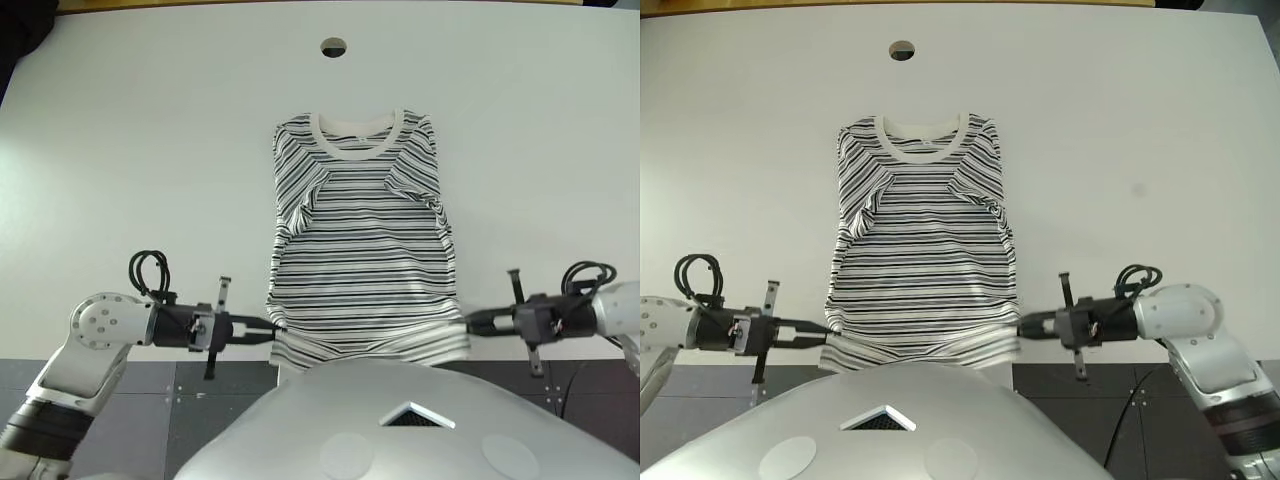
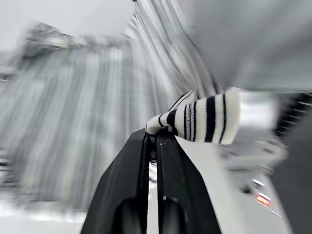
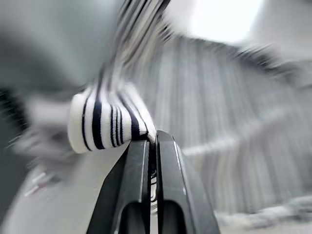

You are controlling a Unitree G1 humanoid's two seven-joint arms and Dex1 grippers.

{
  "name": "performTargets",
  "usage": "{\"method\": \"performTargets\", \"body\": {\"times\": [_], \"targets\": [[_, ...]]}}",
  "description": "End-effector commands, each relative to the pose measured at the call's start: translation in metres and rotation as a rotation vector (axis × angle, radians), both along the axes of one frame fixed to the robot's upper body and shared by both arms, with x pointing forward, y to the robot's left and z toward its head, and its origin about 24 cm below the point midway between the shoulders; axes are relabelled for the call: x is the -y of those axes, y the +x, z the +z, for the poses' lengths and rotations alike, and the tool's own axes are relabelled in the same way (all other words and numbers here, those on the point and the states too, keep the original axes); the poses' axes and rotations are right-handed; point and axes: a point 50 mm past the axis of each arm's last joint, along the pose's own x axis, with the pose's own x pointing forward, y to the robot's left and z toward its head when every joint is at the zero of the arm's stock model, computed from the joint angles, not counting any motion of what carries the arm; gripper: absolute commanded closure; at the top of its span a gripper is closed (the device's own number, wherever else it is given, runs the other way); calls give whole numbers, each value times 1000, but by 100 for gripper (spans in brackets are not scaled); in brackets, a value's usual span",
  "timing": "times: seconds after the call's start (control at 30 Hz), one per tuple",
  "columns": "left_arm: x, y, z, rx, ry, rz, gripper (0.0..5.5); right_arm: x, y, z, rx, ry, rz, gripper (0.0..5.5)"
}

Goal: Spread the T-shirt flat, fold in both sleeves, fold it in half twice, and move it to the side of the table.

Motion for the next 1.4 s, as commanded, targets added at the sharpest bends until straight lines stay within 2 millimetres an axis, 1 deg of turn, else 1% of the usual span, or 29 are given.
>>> {"method": "performTargets", "body": {"times": [0.03, 0.1, 0.2, 0.3, 0.37, 0.47, 0.57, 0.73, 0.87, 0.97, 1.07, 1.1, 1.13, 1.17, 1.2, 1.23, 1.3, 1.4], "targets": [[-3, 30, 9, 90, -51, 167, 532, -3, 25, 12, 87, 36, -129, 540], [-1, 45, 8, 123, -4, 244, 532, -5, 36, 14, 118, 37, -194, 540], [3, 65, 10, 174, -5, 332, 532, -8, 51, 17, 147, 50, -257, 540], [4, 84, 10, 184, -11, 428, 532, -12, 68, 18, 165, 34, -321, 540], [0, 102, 8, 187, 7, 540, 532, -15, 79, 17, 158, 39, -355, 540], [-3, 120, 4, 167, 12, 644, 532, -19, 93, 17, 154, 40, -401, 540], [-7, 138, 3, 167, 17, 754, 532, -22, 117, 16, 171, 16, -501, 540], [-4, 155, 1, 170, 30, 849, 532, -22, 146, 3, 115, -31, -630, 540], [6, 167, 0, 176, 28, 881, 532, -20, 168, -5, 20, -10, -738, 540], [19, 171, -3, 164, 28, 859, 532, -19, 174, -13, -14, -23, -752, 540], [23, 173, -8, 149, 38, 865, 532, -20, 176, -16, -32, -22, -753, 540], [24, 175, -10, 143, 41, 873, 540, -20, 177, -16, -39, -13, -752, 519], [24, 176, -11, 138, 42, 882, 540, -21, 178, -16, -46, -3, -751, 509], [24, 177, -12, 135, 45, 894, 540, -22, 178, -16, -57, 7, -751, 483], [24, 178, -14, 136, 55, 906, 513, -22, 180, -17, -67, 12, -756, 469], [24, 179, -15, 138, 62, 913, 495, -23, 181, -19, -76, 12, -761, 443], [26, 181, -17, 137, 65, 923, 471, -24, 184, -22, -77, 22, -787, 413], [27, 183, -19, 134, 63, 954, 427, -25, 192, -19, -26, 81, -859, 363]]}}
